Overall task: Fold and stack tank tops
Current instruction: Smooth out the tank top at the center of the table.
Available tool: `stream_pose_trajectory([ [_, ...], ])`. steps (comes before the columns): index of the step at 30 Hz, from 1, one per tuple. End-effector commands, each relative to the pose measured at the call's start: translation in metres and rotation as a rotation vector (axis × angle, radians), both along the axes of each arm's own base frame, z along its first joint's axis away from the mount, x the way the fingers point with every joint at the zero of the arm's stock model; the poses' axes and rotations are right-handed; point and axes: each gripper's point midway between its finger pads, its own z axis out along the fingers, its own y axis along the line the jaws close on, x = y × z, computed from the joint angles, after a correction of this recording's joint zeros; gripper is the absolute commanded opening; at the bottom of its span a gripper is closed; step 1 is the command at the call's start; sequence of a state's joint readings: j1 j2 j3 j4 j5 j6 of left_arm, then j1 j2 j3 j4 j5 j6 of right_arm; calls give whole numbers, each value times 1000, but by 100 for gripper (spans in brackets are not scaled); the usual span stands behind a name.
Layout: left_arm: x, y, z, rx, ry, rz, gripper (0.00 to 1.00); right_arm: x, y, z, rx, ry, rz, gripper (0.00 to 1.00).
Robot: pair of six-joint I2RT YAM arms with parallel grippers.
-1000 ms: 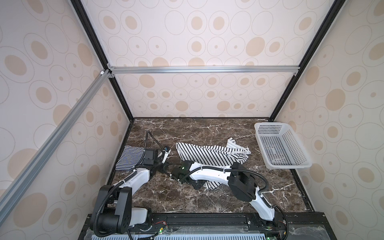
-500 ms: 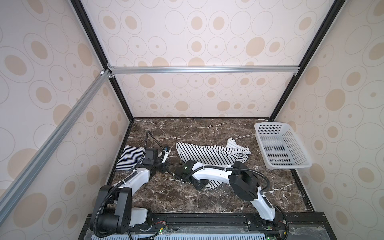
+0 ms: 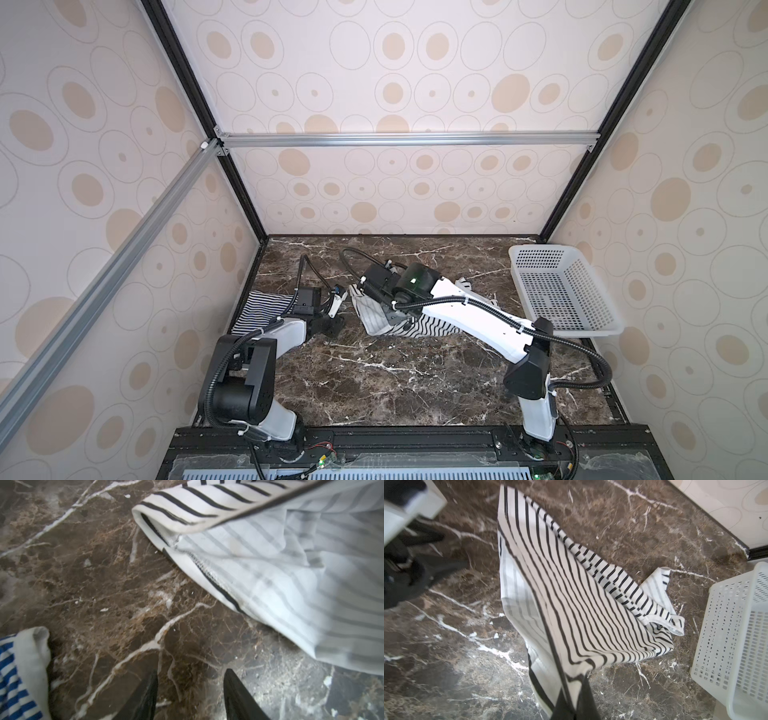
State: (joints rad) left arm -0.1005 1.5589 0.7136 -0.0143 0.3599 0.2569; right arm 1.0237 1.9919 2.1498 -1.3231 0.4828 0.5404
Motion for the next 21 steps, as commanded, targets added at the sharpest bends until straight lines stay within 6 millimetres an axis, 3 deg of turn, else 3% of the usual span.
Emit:
stream_pose_trajectory([
  [1, 15, -7, 8, -60, 1, 4, 52, 8, -16, 25, 15, -30, -14, 0],
  [9, 32, -9, 3, -80, 15, 28, 52, 23, -23, 58, 163, -77, -57, 0],
  [16, 55, -12, 2, -125, 6, 73, 51, 27, -35, 65, 187, -72, -75, 0],
  [21, 67, -25, 6, -211, 25, 53, 51, 27, -41, 64, 214, -59, -91, 0],
])
